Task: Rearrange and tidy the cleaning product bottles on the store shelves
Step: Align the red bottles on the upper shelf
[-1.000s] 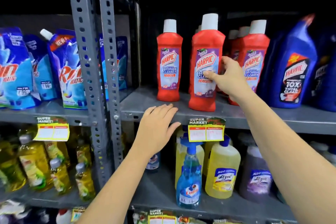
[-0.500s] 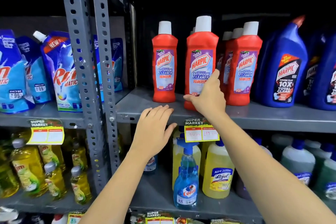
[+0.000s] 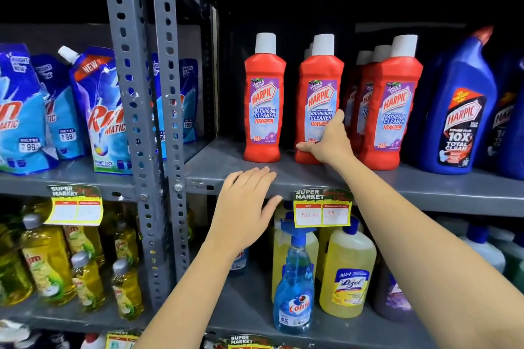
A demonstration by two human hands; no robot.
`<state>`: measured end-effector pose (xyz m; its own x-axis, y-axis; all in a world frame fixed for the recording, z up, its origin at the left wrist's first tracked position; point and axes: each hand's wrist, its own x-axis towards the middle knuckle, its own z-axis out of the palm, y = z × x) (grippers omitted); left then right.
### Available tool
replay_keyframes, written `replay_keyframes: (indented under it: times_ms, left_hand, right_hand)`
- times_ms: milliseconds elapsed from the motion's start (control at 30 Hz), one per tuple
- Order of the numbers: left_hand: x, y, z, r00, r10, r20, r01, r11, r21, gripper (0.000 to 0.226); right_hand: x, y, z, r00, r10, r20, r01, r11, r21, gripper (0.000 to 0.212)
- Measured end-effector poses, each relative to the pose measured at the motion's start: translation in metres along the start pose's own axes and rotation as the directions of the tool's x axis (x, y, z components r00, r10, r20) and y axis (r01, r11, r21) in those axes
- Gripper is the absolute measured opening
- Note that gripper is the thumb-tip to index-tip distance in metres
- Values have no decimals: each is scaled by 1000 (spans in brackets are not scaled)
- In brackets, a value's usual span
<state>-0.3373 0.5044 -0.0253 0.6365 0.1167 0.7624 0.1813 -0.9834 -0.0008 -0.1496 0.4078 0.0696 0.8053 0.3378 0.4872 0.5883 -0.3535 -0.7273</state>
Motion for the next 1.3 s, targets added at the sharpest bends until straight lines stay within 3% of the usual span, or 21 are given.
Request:
replay_keyframes:
  times_ms: [167,500,700,833,900,1000,1067,1133,1200,1300]
  left_hand:
    - [0,0,1,1000,-1,3,1,1000,2,44]
    - [0,0,2,1000,2,3,-2,1000,-4,43]
    - [0,-2,2,1000,7,18,-7,1000,7,45]
    - [-1,-3,1,999,18,28,-18,1000,14,45]
    - [0,-2,-1,999,22,29,-22,1000,-3,45]
    - [-4,-1,-2,1000,1,-1,-1,999,-46,48]
    - [-19,-2,1,997,-24,-67,20,998,-64,48]
    - [-47,-4,11,989,-46,-143,31,994,-103,47]
    - [-87,-4,27,990,-73,-121,52,985,-165,47]
    - [-154,0,60,982,-100,163,131,972,-196,48]
  right_hand:
    - [10,13,-2,995,-33,90,24,995,99,94]
    - [17,26,4,996,-78,34,75,993,87,87]
    - [15,26,6,997,-81,11,80,996,50,94]
    - [10,25,1,996,-44,71,36,993,110,107]
    - [2,20,-8,999,-39,-10,40,986,160,112]
    - [-29,13,-30,921,-98,-377,237,909,343,86]
    - [-68,17,-41,776,-163,-610,478,782,399,53]
    - [-113,35,-39,657,-253,-710,640,685,348,30]
    - [-155,65,-23,672,-306,-674,646,687,333,19]
    - [-203,113,15,837,-236,-493,441,826,353,21]
